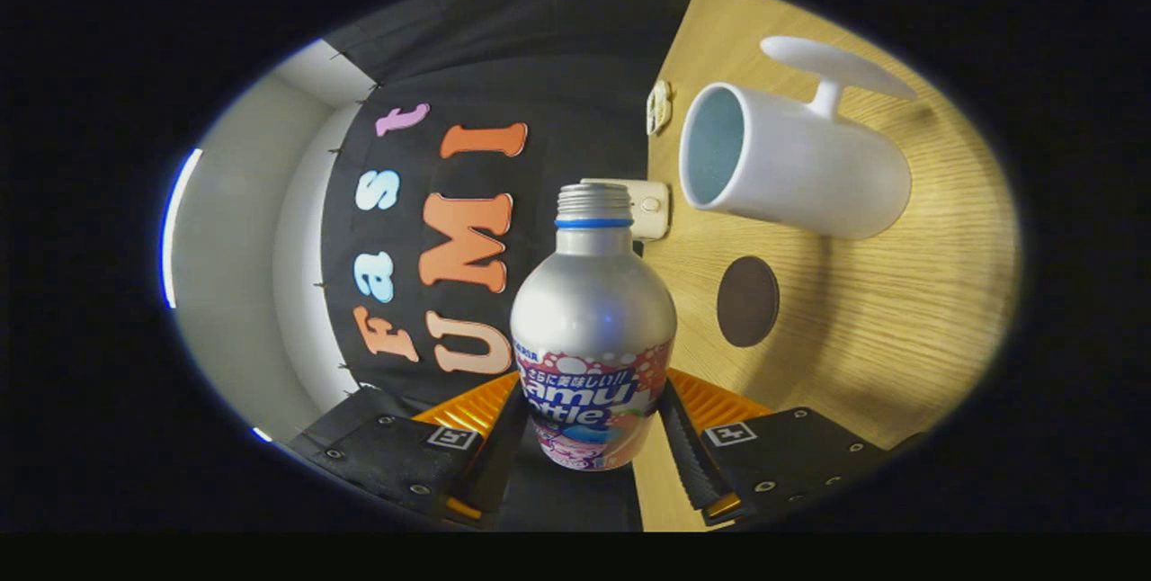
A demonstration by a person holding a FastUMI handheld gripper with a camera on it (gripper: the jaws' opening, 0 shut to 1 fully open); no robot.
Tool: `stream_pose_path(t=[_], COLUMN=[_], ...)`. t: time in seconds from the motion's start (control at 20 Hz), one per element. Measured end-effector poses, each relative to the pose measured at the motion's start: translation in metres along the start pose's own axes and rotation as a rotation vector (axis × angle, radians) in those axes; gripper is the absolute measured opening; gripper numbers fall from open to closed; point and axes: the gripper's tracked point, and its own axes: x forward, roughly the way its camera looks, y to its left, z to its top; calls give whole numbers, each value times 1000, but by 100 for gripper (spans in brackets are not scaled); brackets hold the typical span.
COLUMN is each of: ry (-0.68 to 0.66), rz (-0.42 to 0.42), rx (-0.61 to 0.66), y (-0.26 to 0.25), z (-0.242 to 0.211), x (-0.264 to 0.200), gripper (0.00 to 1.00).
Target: Take the bottle from table, then pour the juice into the cup, finally place the bottle on the coaster
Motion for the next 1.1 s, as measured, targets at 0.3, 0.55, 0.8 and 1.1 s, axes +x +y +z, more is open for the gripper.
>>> stream_pose_path(t=[0.3, 0.55, 0.8, 1.1], ry=[-17, -16, -32, -40], rz=[17, 34, 57, 76], rx=[115, 202, 279, 344], y=[6, 17, 26, 34], z=[6, 7, 11, 18], x=[-1, 3, 4, 5], gripper=[76, 76, 76, 76])
